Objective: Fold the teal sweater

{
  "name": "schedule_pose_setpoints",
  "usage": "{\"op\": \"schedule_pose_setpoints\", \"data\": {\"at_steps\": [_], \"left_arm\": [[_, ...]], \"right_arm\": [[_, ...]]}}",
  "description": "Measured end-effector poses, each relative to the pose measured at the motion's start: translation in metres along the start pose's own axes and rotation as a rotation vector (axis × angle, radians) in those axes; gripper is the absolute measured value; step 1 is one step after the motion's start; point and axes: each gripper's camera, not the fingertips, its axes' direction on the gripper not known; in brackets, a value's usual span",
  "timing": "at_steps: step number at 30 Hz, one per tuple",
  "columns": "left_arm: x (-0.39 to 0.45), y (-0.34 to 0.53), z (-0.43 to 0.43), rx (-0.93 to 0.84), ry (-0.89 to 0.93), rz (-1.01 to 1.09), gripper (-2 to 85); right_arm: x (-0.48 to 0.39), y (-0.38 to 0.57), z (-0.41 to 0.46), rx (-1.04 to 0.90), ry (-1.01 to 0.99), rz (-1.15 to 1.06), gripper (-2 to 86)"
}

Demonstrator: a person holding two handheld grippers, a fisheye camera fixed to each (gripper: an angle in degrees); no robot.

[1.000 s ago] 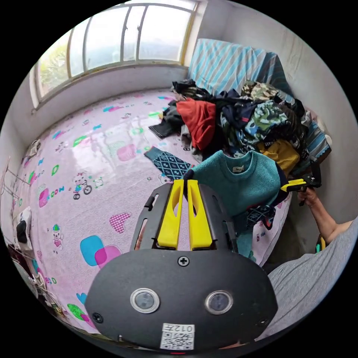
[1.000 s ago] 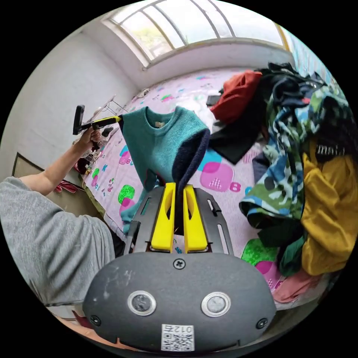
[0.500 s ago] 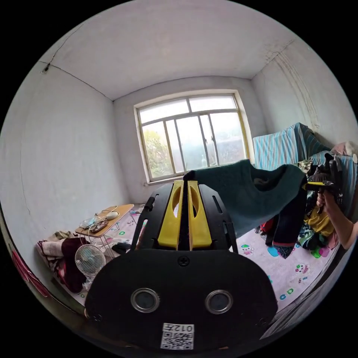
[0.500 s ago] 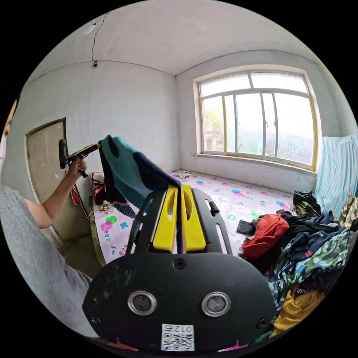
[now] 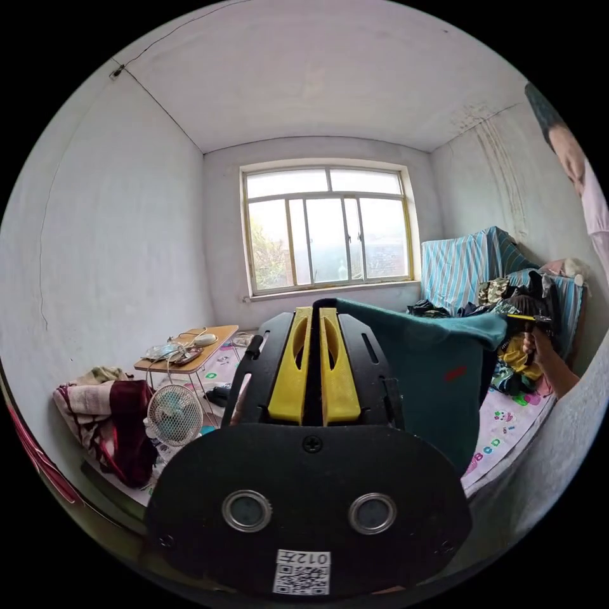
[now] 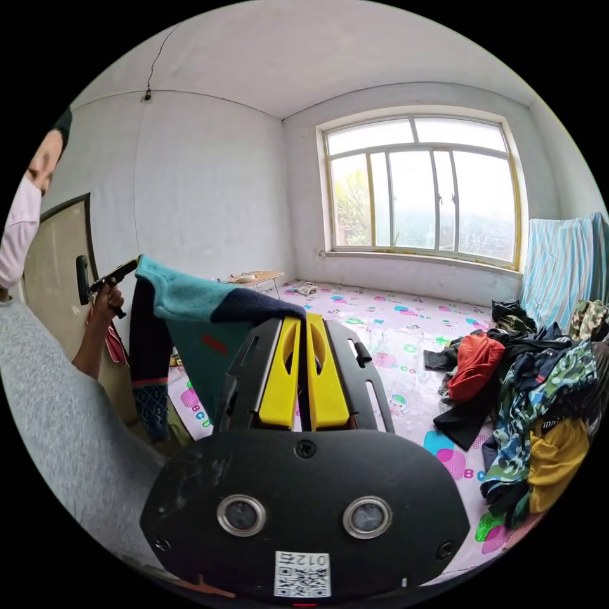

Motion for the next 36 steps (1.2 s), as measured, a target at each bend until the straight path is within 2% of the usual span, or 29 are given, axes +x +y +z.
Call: {"op": "schedule_pose_setpoints", "data": {"at_steps": [5,9,11,14,16,18,20,21,24,30,33,36], "left_arm": [[-0.020,-0.016,-0.025,0.028,0.090,0.025,0.0],[-0.018,-0.053,0.022,-0.047,0.121,0.125,0.2],[-0.017,-0.071,0.073,-0.119,0.144,0.164,0.3],[-0.022,-0.096,0.210,-0.286,0.199,0.103,0.8],[-0.028,-0.097,0.347,-0.465,0.251,-0.042,1.5],[-0.032,-0.085,0.438,-0.635,0.274,-0.174,1.9],[-0.036,-0.067,0.495,-0.740,0.173,-0.281,2.0],[-0.036,-0.055,0.516,-0.758,0.154,-0.334,1.9],[-0.026,-0.018,0.543,-0.798,0.195,-0.360,1.7],[0.039,0.094,0.557,-1.075,0.330,-0.261,0.9],[0.078,0.137,0.561,-1.212,0.396,-0.238,0.5],[0.118,0.157,0.568,-1.317,0.403,-0.119,0.2]], "right_arm": [[0.026,0.009,-0.048,0.067,0.050,0.030,-0.9],[0.110,-0.017,-0.036,0.053,0.093,0.010,-0.9],[0.172,-0.036,-0.004,-0.004,0.081,0.030,-0.8],[0.298,-0.068,0.091,-0.172,0.090,0.089,-0.1],[0.384,-0.078,0.164,-0.302,0.123,0.177,1.6],[0.490,-0.072,0.236,-0.481,0.243,0.307,4.7],[0.551,-0.058,0.247,-0.509,0.308,0.400,6.0],[0.582,-0.046,0.244,-0.504,0.262,0.446,6.6],[0.639,0.001,0.233,-0.592,0.167,0.435,7.1],[0.730,0.132,0.192,-0.871,0.085,0.479,7.0],[0.763,0.164,0.176,-0.946,0.041,0.468,6.4],[0.797,0.174,0.168,-1.034,0.039,0.407,6.2]]}}
